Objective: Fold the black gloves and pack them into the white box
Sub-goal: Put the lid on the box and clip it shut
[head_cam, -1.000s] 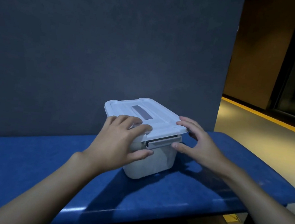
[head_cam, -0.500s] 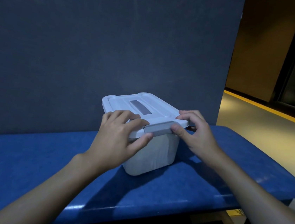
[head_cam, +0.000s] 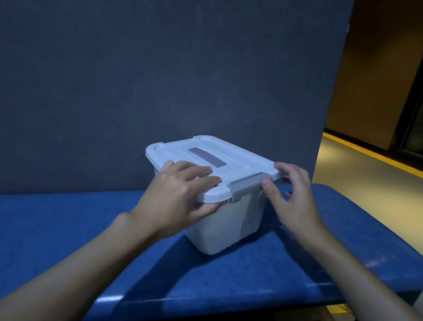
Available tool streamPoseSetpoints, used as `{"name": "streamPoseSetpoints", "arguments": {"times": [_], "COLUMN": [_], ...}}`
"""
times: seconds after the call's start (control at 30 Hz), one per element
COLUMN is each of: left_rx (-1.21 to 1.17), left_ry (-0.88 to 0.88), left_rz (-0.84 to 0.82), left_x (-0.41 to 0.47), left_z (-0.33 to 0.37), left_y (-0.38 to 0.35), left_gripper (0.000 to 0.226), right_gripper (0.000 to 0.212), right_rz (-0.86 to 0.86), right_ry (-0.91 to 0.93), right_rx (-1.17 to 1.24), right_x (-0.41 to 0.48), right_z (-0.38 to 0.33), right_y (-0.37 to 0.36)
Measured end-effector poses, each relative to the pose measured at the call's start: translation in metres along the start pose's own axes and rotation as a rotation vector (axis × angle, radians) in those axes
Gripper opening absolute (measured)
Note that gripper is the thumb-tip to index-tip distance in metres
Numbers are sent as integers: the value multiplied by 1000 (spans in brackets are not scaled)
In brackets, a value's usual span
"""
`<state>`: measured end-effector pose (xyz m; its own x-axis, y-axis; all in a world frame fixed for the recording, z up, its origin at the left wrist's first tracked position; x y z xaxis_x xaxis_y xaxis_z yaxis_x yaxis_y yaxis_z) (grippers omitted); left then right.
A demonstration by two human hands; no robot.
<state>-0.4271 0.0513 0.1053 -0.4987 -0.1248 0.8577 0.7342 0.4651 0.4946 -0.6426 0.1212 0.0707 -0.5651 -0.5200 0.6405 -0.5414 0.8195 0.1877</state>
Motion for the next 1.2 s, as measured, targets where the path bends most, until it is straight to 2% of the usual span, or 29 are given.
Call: {"name": "streamPoseSetpoints", "arguments": {"times": [0.07,0.13,0.23,0.4,0.47,0.57,0.6,0.7,0.8,0.87,0.93,1.0,1.07,1.1,1.2], "left_rx": [70,83,-31,-152,-92,93,163,246,151,26,-3,-51,-187,-277,-477], "left_ry": [76,133,153,257,253,237,242,271,315,444,609,843,1041,1113,1257], "left_rz": [-4,-43,-99,-229,-255,-256,-249,-180,-128,-98,-37,-26,-55,-73,-93], "left_x": [9,19,22,7,1,2,5,15,15,13,6,-9,-21,-25,-27], "left_z": [24,44,47,-15,-36,-40,-36,-16,-15,-38,-77,-116,-135,-137,-134], "left_y": [-12,-21,-20,-4,-2,-10,-14,-22,-19,-10,0,6,6,4,1], "left_gripper": [38,41,52,63,64,69,71,73,65,50,34,29,39,46,73], "right_gripper": [31,28,38,63,59,24,20,27,38,37,43,47,40,43,75], "right_rz": [126,153,65,-7,-33,-74,-73,-145,-217,-233,-262,-288,-350,-413,-665], "right_ry": [-100,-184,-235,-337,-382,-406,-409,-395,-311,-284,-277,-207,20,114,143], "right_rx": [0,67,118,142,153,116,83,-14,-129,-139,-168,-352,-638,-697,-706], "right_x": [2,4,-1,1,8,24,29,39,43,50,57,71,78,78,70], "right_z": [4,3,-5,-4,-6,-15,-18,-24,-20,-17,-14,-15,-30,-39,-48], "right_y": [6,7,0,-9,-8,-6,-7,-19,-33,-32,-32,-36,-49,-61,-94]}}
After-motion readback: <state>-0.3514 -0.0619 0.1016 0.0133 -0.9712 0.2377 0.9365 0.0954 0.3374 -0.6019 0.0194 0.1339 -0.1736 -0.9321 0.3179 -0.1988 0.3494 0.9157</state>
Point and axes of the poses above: each hand's wrist, its own x-axis towards the middle knuckle, its own y-axis out of the back of the hand, z = x × y, the point moved 5 cm from there along x, towards the middle knuckle, and after that the axes turned 12 degrees about z, right-handed, at the moved point
